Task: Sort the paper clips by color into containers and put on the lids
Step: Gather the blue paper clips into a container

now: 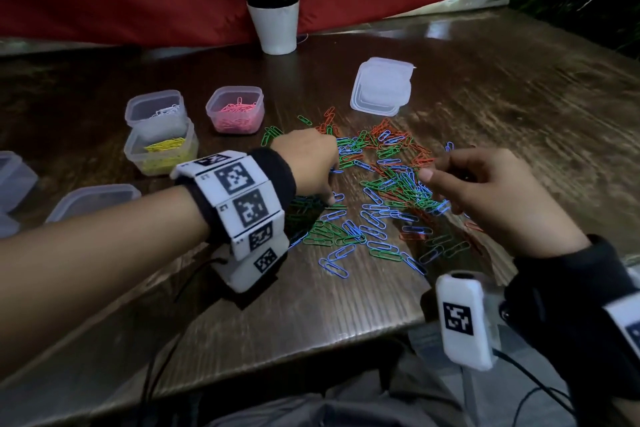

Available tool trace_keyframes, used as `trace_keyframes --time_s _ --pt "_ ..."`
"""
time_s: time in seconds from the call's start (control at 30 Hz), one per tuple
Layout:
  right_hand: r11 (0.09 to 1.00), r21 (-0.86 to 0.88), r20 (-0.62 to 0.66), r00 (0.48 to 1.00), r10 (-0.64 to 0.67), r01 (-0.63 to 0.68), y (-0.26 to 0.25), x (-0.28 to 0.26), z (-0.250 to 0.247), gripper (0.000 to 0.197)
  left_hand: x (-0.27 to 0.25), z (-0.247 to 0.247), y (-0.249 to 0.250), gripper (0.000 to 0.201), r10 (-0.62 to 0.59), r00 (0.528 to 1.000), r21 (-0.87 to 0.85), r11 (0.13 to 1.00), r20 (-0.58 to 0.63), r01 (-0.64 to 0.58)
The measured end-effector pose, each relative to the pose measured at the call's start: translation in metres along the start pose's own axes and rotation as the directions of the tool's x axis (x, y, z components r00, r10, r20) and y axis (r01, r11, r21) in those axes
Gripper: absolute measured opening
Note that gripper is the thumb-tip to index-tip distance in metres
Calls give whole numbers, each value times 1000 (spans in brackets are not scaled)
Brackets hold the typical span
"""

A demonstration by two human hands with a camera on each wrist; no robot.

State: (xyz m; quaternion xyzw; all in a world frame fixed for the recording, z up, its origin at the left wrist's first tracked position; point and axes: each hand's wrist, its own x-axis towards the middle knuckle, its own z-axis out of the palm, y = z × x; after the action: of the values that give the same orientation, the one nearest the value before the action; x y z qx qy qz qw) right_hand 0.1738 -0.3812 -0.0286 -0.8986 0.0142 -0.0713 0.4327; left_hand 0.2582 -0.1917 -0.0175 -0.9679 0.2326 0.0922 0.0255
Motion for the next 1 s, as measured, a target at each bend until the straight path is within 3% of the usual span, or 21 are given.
trace_keyframes --time_s 0.13,0.23,0.33,0.53,0.63,0.77,0.87,1.0 --pt "999 53 -12 1000 8 -8 5 -1 -1 20 7 1 -2 13 40 993 -80 996 115 -31" --pt "997 76 -8 1000 13 -12 6 0 1 20 7 1 -9 15 63 983 -225 974 173 -23" --pt "995 96 6 1000 9 -10 6 1 3 21 2 -2 -18 13 46 981 -432 901 190 41" --pt "996 84 99 994 -36 27 -3 13 20 22 -11 -2 -32 7 -24 974 -665 727 225 171" --pt "983 -150 295 954 -55 103 -19 20 25 11 -19 -3 -35 12 -79 980 -794 576 180 192" --pt "831 -432 489 865 -110 350 -44 37 31 18 -33 -10 -44 21 -70 981 -940 284 179 191" --pt "713 -509 580 804 -129 482 -58 50 44 23 -41 -9 -56 23 -97 982 -987 -36 161 158" --pt "580 -565 708 706 -25 587 -64 60 63 24 -60 -5 -73 25 -46 993 -895 -440 107 76"
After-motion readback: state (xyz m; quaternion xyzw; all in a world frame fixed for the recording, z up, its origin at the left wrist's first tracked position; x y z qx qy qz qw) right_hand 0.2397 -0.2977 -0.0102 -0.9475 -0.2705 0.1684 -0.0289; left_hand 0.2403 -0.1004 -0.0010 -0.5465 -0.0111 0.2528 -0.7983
